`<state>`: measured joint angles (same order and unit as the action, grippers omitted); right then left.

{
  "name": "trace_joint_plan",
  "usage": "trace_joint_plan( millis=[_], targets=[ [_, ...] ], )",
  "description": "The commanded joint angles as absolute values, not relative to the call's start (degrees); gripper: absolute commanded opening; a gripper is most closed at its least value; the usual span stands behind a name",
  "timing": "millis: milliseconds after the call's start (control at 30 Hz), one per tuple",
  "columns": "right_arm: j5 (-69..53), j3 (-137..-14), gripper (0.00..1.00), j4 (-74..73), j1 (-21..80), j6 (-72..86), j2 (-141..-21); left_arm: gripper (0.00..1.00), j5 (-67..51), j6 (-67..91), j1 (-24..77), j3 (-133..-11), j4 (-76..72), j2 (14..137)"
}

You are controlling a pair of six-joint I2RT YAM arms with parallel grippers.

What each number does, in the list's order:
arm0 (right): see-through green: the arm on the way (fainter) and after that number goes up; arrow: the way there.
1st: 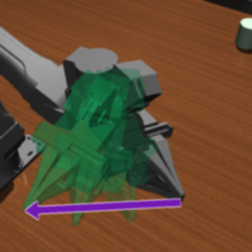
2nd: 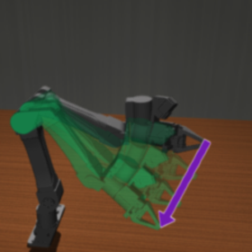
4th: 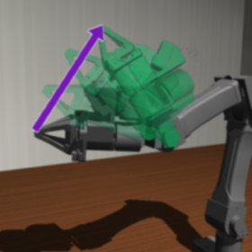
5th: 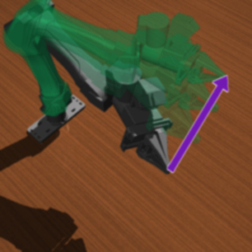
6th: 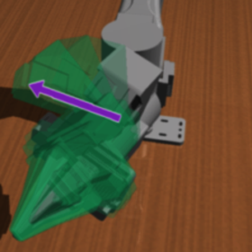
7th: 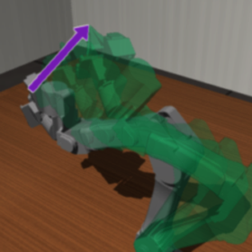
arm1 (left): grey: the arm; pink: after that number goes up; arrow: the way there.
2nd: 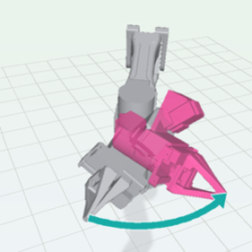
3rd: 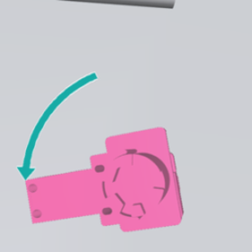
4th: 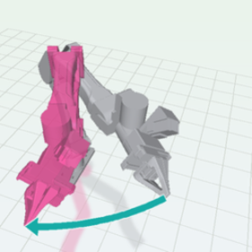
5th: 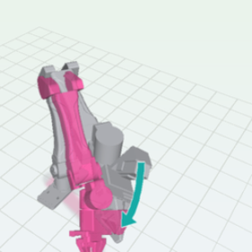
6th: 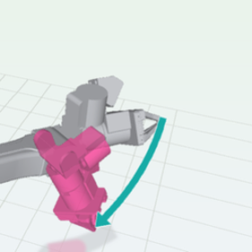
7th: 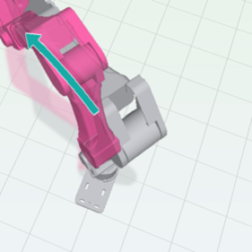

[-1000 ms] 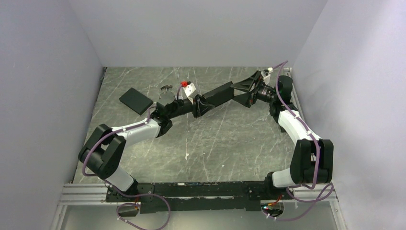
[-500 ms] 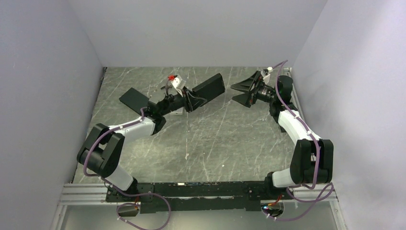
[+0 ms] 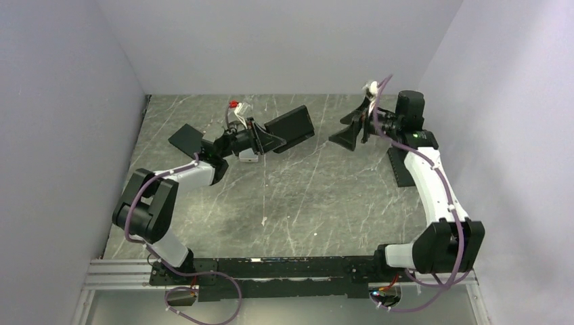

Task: Fold the paper box
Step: Close the paper box at the center of the board.

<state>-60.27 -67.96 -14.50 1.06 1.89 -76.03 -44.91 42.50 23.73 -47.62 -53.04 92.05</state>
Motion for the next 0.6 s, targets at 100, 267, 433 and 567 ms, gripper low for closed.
trace_joint_plan(
  millis=[100,267,433,567],
  targets=[
    [-56.5,-69.2,1.00,-50.4,1.6,-95.8,-74.1,0.04,-55.5,63.0,21.5,-52.1,-66.9,97.4],
    [-58.7,-65.9,1.00,-42.2,2.1,-95.8,-74.5,0.04,-59.4,74.4,21.4,-54.3,-74.7,101.4],
    [-63.6,-65.1,1.00,-37.1,2.7,-93.0,-74.3,0.04,-61.9,83.3,21.4,-55.8,-82.2,104.3],
    [-66.8,-66.4,1.00,-32.7,3.4,-85.1,-74.2,0.04,-62.8,86.5,21.7,-56.5,-85.0,105.0]
  ],
)
